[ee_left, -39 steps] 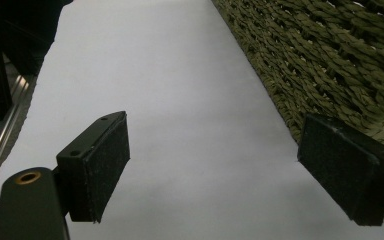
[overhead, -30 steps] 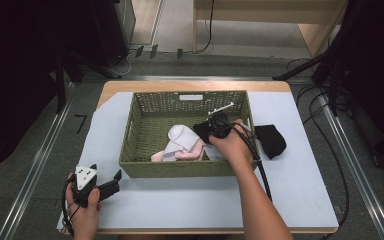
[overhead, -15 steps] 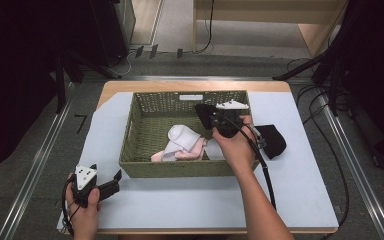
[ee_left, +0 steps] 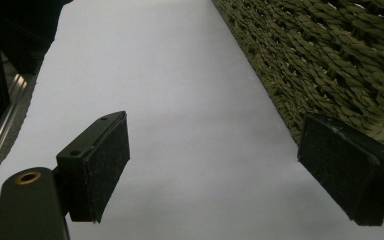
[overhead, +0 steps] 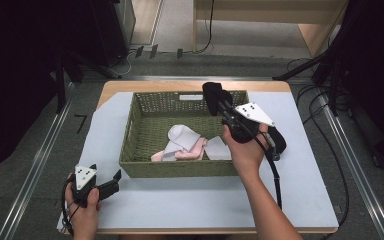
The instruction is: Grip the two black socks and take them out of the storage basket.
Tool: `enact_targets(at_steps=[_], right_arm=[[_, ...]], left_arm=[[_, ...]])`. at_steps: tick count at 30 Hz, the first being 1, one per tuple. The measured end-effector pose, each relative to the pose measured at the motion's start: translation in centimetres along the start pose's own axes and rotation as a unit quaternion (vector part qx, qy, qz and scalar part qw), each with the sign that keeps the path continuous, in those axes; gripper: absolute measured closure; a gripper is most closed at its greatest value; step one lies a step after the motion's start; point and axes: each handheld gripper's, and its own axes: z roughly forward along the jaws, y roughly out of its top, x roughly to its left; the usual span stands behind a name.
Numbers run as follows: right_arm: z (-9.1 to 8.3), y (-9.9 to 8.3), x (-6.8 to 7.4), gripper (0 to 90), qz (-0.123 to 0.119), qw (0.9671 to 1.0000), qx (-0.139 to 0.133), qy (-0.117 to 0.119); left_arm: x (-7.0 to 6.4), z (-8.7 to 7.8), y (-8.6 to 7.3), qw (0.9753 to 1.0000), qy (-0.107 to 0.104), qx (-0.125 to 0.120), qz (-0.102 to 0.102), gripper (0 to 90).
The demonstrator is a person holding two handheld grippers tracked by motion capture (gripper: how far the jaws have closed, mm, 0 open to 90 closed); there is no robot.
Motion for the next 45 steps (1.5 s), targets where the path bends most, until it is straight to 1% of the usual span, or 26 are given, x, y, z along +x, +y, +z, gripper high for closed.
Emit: enact_targets(at_steps=[2,5,7,11,14,15,20,23,26,29,31,34,39,41,42,44,45], right_arm=[[-0.4,0.5,-0.1,82.1,-0.006,0.9999,-0.011,-0.005],[-1.1,1.2,-0.8,82.1,0.007,0.9997,-0.020,-0.012],[-1.6,1.6,-1.5,82.1,0.008,0.9993,-0.030,-0.021],[-2.7,2.3,-2.9,82.1,0.005,0.9984,-0.036,-0.043],[-3.6,2.5,-4.2,82.0,0.012,0.9974,-0.041,-0.058],[-3.9,2.6,-4.5,82.0,0.011,0.9971,-0.043,-0.062],[-5.2,2.1,-6.7,81.9,0.017,0.9951,-0.043,-0.087],[-5.9,1.5,-7.8,81.9,0.020,0.9939,-0.039,-0.101],[-6.5,0.7,-9.1,81.8,0.029,0.9924,-0.035,-0.115],[-6.9,-0.3,-10.3,81.8,0.036,0.9909,-0.024,-0.127],[-7.0,-1.2,-10.9,81.7,0.036,0.9901,-0.009,-0.135],[-7.1,-2.3,-11.5,81.6,0.040,0.9892,0.006,-0.141],[-6.8,-4.3,-12.3,81.2,0.047,0.9862,0.036,-0.155],[-6.6,-5.1,-12.6,80.3,0.048,0.9854,0.052,-0.155],[-6.5,-5.4,-12.6,79.2,0.055,0.9847,0.063,-0.153],[-6.4,-6.0,-12.8,75.6,0.060,0.9834,0.080,-0.151],[-6.4,-6.3,-12.9,73.2,0.060,0.9833,0.083,-0.151]], left_arm=[[0.0,0.0,0.0,1.0000,0.001,0.002,0.002,14.5],[0.0,0.0,0.0,1.0000,0.001,0.004,0.003,14.5],[0.0,0.0,0.0,1.0000,0.001,0.003,0.003,14.5],[0.0,0.0,0.0,1.0000,0.001,0.001,0.002,14.5],[0.0,0.0,0.0,1.0000,0.001,0.001,0.002,14.5],[0.0,0.0,0.0,1.0000,0.001,0.001,0.003,14.5],[0.0,0.0,0.0,1.0000,0.001,0.001,0.003,14.5],[-0.1,0.0,0.0,1.0000,0.002,0.001,0.004,14.5],[-0.1,0.0,0.0,1.0000,0.003,0.002,0.006,14.5],[-0.1,0.0,0.0,1.0000,0.004,0.003,0.008,14.5],[-0.2,0.0,0.0,1.0000,0.005,0.002,0.009,14.5],[-0.2,0.0,0.0,0.9999,0.005,0.002,0.010,14.5],[-0.2,0.0,0.0,0.9999,0.005,0.002,0.011,14.5],[-0.2,0.0,0.0,0.9999,0.005,0.002,0.011,14.5],[-0.2,0.0,0.0,0.9999,0.005,0.001,0.010,14.5],[-0.2,0.0,0.0,0.9999,0.004,0.002,0.010,14.5],[-0.2,0.0,0.0,1.0000,0.004,0.002,0.008,14.5]])
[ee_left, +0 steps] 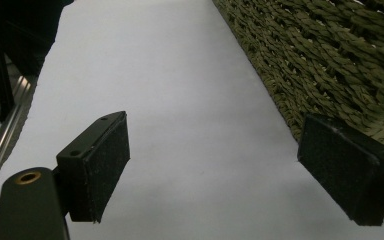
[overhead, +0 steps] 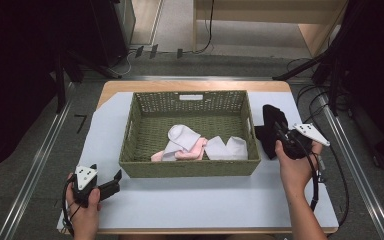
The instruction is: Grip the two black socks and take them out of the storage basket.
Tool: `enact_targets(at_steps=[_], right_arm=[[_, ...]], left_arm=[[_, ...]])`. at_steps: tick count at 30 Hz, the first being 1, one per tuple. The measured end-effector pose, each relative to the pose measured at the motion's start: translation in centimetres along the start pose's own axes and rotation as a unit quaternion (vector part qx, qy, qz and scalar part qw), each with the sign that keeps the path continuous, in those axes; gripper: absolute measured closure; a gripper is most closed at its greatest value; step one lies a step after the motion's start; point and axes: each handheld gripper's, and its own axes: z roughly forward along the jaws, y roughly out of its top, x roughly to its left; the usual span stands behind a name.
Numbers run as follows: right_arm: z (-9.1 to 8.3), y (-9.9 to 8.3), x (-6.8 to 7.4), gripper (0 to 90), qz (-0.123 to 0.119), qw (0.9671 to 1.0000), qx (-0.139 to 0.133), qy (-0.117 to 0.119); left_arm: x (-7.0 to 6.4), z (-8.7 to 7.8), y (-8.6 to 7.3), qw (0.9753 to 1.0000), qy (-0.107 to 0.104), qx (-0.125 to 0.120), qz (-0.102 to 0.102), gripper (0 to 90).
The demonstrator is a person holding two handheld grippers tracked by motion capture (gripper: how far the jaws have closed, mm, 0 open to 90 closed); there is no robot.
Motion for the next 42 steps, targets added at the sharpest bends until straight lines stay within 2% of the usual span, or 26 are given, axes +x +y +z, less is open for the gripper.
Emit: enact_targets(at_steps=[3,9,14,17,22,23,27,36,42], right_arm=[[-0.1,-0.4,-0.3,67.6,0.008,0.9999,0.007,0.003],[-1.3,-0.5,-1.3,57.5,0.029,0.9992,-0.011,0.027],[-2.8,-1.5,-2.5,52.0,-0.009,0.9994,-0.006,0.033],[-4.0,-2.2,-3.3,49.7,-0.018,0.9990,-0.010,0.041],[-6.5,-3.0,-4.7,42.7,-0.028,0.9971,-0.018,0.068],[-6.9,-3.1,-5.0,40.9,-0.031,0.9969,-0.021,0.069],[-8.4,-3.7,-6.2,30.1,-0.016,0.9975,-0.021,0.066],[-10.2,-5.1,-8.2,21.2,-0.011,0.9982,-0.014,0.057],[-11.1,-5.4,-9.5,18.4,-0.006,0.9991,-0.015,0.038]], left_arm=[[0.1,-0.1,0.0,1.0000,-0.003,-0.004,-0.003,14.5],[0.0,0.0,0.0,1.0000,0.000,-0.002,0.000,14.5],[-0.1,0.0,0.0,1.0000,0.002,0.001,0.003,14.5],[-0.1,0.0,0.0,1.0000,0.003,0.000,0.004,14.5],[-0.2,0.0,0.0,1.0000,0.005,0.000,0.007,14.5],[-0.2,0.0,0.0,1.0000,0.005,0.000,0.008,14.5],[-0.2,0.0,0.0,0.9999,0.005,-0.001,0.008,14.6],[-0.3,-0.1,0.0,0.9999,0.006,-0.002,0.012,14.7],[-0.3,-0.1,-0.1,0.9999,0.006,-0.004,0.013,14.7]])
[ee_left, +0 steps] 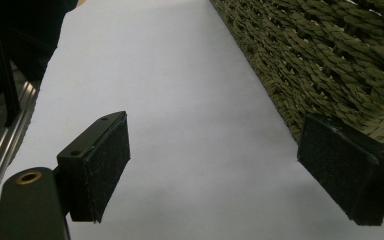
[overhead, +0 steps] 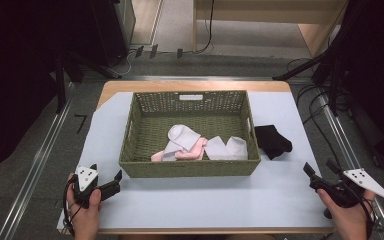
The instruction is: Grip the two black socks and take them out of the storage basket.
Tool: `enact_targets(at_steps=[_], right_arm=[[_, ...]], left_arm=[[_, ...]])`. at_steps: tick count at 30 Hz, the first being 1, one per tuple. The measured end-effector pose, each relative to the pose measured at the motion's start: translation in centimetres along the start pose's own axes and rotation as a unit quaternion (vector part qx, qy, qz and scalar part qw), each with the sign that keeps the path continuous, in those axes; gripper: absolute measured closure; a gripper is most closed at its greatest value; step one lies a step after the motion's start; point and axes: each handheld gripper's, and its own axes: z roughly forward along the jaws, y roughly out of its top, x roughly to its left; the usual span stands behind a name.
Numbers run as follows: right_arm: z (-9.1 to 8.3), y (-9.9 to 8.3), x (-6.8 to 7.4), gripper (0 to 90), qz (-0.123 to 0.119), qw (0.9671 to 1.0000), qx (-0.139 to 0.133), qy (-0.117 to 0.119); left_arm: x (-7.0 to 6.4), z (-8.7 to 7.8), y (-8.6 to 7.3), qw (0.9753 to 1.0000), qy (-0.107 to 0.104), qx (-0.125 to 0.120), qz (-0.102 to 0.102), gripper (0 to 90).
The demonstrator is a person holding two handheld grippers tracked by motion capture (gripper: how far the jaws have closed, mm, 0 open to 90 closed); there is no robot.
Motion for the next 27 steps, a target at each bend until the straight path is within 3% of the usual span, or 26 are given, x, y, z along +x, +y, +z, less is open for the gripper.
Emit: enact_targets(at_steps=[5,12,16,18,27], right_arm=[[-0.5,-0.5,-0.7,18.4,0.008,0.9999,-0.001,-0.009],[0.0,-2.3,-0.4,18.0,-0.024,0.9995,0.014,-0.017],[0.1,-2.4,-0.2,22.5,-0.030,0.9990,0.014,-0.031],[0.1,-2.4,-0.2,22.4,-0.028,0.9991,0.018,-0.026],[-0.4,-2.7,-0.3,20.0,-0.030,0.9994,-0.011,-0.017]], left_arm=[[0.0,0.0,0.0,1.0000,0.000,-0.001,-0.001,14.7],[-0.1,-0.1,-0.1,1.0000,0.001,-0.005,-0.001,14.8],[-0.1,0.0,0.0,1.0000,0.001,-0.004,-0.001,14.8],[-0.1,0.0,0.0,1.0000,0.001,-0.004,0.000,14.8],[0.0,-0.1,0.0,1.0000,0.000,-0.005,0.000,14.8]])
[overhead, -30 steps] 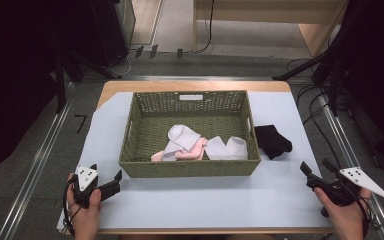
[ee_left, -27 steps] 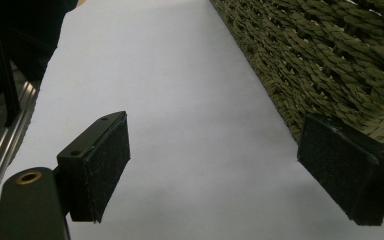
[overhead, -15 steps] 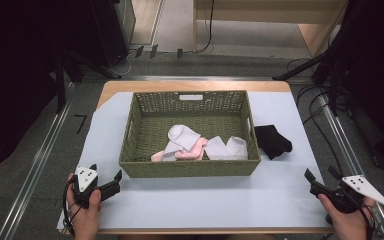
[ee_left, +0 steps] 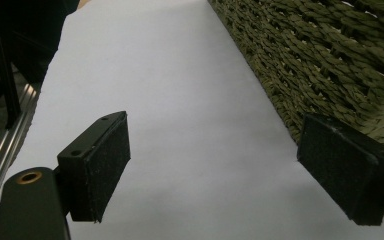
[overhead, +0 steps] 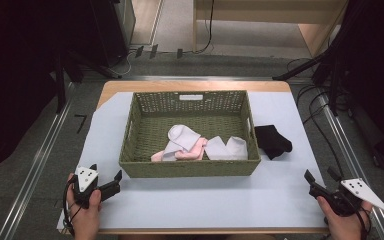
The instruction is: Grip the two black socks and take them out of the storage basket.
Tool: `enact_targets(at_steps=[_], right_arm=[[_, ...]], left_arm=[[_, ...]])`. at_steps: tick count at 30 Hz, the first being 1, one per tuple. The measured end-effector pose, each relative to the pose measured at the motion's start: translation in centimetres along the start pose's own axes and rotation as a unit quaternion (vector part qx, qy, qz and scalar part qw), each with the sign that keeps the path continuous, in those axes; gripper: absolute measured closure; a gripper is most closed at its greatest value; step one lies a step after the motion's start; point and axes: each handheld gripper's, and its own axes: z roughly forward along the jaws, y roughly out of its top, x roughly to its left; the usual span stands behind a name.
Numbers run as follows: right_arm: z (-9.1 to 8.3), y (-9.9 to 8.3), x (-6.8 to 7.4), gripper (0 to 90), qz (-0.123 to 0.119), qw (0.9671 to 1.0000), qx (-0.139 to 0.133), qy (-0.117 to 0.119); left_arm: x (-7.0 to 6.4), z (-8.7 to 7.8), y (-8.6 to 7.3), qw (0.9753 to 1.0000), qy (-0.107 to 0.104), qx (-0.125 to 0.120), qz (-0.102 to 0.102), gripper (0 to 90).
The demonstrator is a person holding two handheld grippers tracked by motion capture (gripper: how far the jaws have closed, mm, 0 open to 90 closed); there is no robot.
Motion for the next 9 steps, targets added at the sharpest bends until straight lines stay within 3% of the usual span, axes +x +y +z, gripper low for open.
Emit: enact_targets(at_steps=[7,9], right_arm=[[-0.03,-0.09,0.26,19.5,-0.012,0.9999,0.000,0.002],[0.07,-0.05,0.11,19.7,0.000,1.0000,0.006,-0.002]], left_arm=[[0.03,0.00,0.01,1.0000,-0.001,0.002,0.000,14.8],[0.03,0.00,0.01,1.0000,-0.001,0.002,-0.001,14.8]])
